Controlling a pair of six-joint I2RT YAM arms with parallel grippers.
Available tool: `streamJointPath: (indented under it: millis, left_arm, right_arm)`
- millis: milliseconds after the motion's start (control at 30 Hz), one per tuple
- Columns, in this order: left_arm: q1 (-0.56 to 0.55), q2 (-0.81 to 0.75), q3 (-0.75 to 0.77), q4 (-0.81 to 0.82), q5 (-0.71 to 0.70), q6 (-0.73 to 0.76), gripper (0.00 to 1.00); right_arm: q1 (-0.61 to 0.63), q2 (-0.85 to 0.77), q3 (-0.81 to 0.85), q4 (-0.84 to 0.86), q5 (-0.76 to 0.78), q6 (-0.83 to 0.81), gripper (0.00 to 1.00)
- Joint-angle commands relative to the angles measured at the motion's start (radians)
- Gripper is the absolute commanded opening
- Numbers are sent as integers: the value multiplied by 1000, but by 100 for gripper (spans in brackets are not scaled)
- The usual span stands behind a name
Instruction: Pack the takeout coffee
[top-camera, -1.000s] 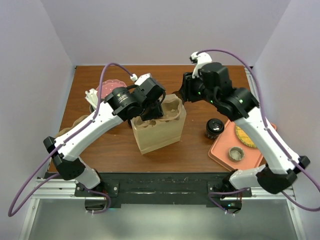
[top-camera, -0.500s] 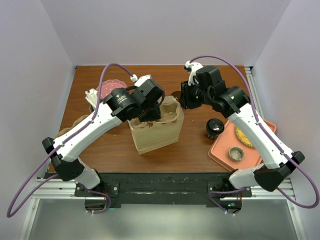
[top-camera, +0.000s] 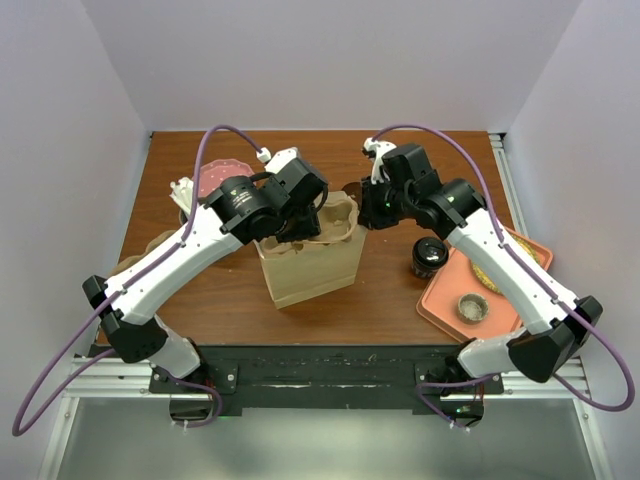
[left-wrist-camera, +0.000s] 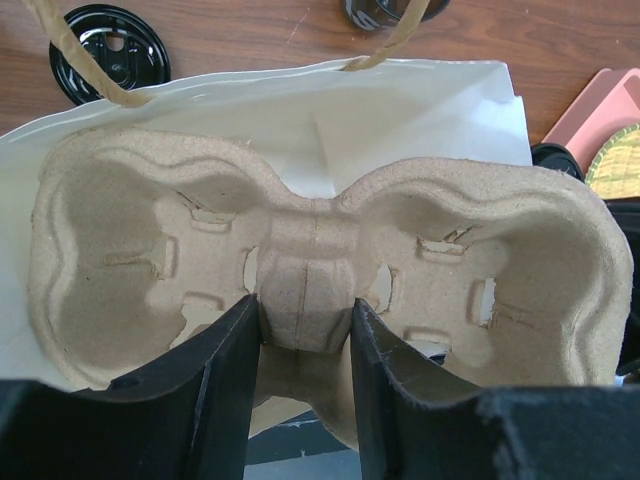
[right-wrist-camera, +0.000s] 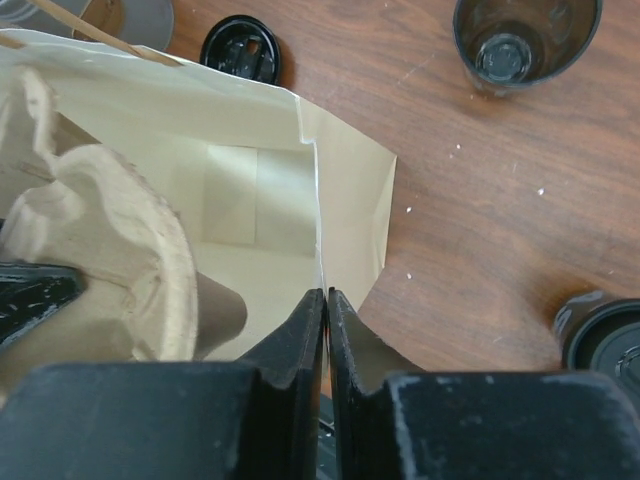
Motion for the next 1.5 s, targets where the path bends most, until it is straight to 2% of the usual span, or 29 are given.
streamJointPath:
  millis: [0,200,333,533,833,1167,1300,1467]
  left_arm:
    - [-2,-27,4,-6,-77,-53,18]
    - [-2,-24,12,-39,-106,-90,18]
    - [-2,4,21,-60,-103,-94,18]
    - [-2,36,26,-37,-123,-110,17]
    - [-8,77,35,-65,-129,-123,17]
    - [-8,79,12,-66,-101,-105,20]
    - [-8,73,-5,-65,-112,-108,21]
    - [-6,71,-2,-66,-123,-96,29]
  right_arm:
    - [2,-74,-33,63,0,67,1]
    - [2,-169,-121,112,28,160,0]
    - [2,-212,-182,178,-12,214,0]
    - [2,-239,-210,183,-30,260,0]
    - [4,-246,-204,164,-15,277,6]
    - [4,-238,-164,121,36,253,32]
    - [4,-235,-126,106,43,231,35]
    - [2,-223,-86,91,43,216,39]
